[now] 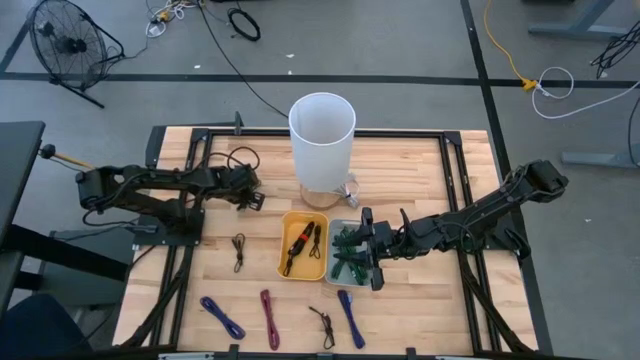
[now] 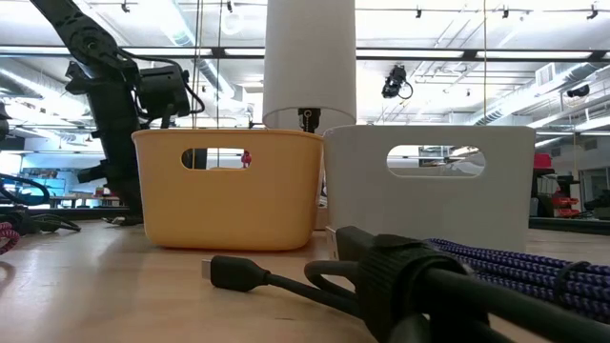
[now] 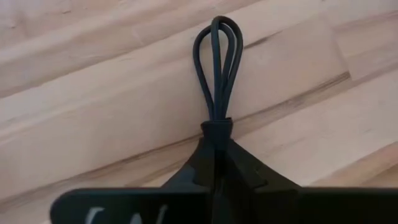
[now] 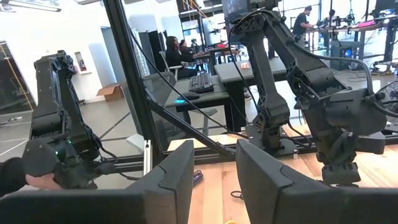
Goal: Pick & Place USB Port
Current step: Put the black charger cable into the yellow bin
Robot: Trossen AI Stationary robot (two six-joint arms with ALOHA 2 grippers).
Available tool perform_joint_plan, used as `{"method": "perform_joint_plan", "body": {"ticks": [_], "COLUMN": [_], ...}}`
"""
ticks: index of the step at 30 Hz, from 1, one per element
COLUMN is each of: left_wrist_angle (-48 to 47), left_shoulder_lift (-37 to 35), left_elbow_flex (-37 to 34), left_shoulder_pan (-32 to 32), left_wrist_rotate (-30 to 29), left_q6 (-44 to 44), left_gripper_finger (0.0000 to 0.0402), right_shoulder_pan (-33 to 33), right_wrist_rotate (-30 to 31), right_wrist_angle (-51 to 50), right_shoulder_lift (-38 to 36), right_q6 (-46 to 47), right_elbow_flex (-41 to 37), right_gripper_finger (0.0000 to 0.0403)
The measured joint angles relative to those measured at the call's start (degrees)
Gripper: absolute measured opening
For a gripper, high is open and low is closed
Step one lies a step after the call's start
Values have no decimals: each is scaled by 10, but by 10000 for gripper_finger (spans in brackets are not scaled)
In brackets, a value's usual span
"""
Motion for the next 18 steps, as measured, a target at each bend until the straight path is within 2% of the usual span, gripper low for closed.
{"method": "perform_joint_plan", "body": {"ticks": [5, 9, 13, 18], "left_wrist_angle": [-5, -9, -9, -7], "left_shoulder_lift": [-8, -41, -106, -209], "left_elbow_flex": [0, 1, 1, 2], "left_shoulder_pan": [0, -6, -25, -95], "left_wrist_rotate": [18, 29, 42, 51], "left_q6": [9, 14, 15, 1], "left_gripper_finger": [12, 12, 11, 11], "right_shoulder_pan": [0, 0, 0, 0], "right_wrist_rotate": [0, 0, 0, 0], "right_wrist_angle": [0, -1, -6, -13], "right_shoulder_lift": [0, 0, 0, 0], "right_q6": [0, 0, 0, 0], "right_elbow_flex": [0, 0, 0, 0], "right_gripper_finger": [118, 118, 118, 118]}}
